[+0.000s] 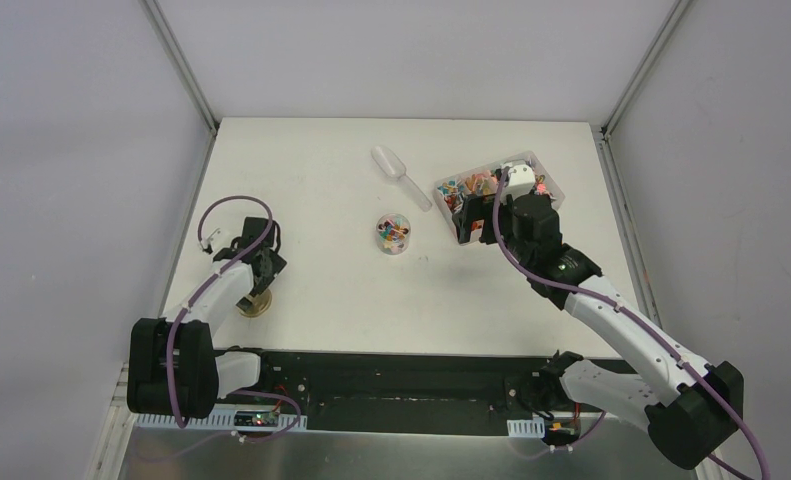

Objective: Pack the candies
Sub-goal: Pick up the bottle lid at the center of the board.

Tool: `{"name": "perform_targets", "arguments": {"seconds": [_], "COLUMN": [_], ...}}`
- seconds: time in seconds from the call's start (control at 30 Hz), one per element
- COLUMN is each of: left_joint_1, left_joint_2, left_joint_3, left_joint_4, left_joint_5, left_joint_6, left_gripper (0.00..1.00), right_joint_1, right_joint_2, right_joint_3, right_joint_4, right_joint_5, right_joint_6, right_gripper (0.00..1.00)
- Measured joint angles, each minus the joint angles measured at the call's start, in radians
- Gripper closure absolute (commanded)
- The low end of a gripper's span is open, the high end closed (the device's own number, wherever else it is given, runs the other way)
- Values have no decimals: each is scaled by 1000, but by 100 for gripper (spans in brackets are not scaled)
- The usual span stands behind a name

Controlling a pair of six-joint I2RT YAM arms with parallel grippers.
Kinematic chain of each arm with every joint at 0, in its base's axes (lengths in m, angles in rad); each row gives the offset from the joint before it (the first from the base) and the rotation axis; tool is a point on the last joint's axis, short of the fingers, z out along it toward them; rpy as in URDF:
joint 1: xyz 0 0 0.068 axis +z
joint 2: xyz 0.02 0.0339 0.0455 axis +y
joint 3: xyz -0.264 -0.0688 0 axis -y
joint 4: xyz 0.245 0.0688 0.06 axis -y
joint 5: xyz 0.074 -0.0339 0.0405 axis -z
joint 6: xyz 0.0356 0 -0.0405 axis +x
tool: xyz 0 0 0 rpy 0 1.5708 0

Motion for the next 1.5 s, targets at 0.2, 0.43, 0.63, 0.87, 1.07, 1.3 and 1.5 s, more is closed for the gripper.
{"name": "perform_targets", "arguments": {"seconds": [0.2, 0.43, 0.63, 0.87, 1.07, 1.3, 1.5], "left_joint_1": [-1, -90, -219, -246, -246, -245, -240], "left_joint_2": [14, 42, 83, 95, 61, 17, 19], "left_joint_3": [0, 15, 50, 77, 118, 134, 128], "left_joint_4": [39, 68, 84, 80, 41, -5, -21], "left_joint_5": [27, 18, 28, 63, 51, 0, 10], "left_joint_6": [34, 64, 61, 63, 86, 113, 114], "left_gripper": [12, 15, 16, 11, 8, 5, 1], "right_joint_1": [0, 0, 0, 0, 0, 0, 0], "right_joint_2": [0, 0, 0, 0, 0, 0, 0], "right_joint_3": [0, 0, 0, 0, 0, 0, 0], "right_joint_4": [0, 0, 0, 0, 0, 0, 0], "right_joint_5": [0, -1, -1, -1, 0, -1, -2], "right_joint_6": [1, 3, 5, 5, 5, 5, 5], "right_gripper": [0, 0, 0, 0, 0, 0, 0]}}
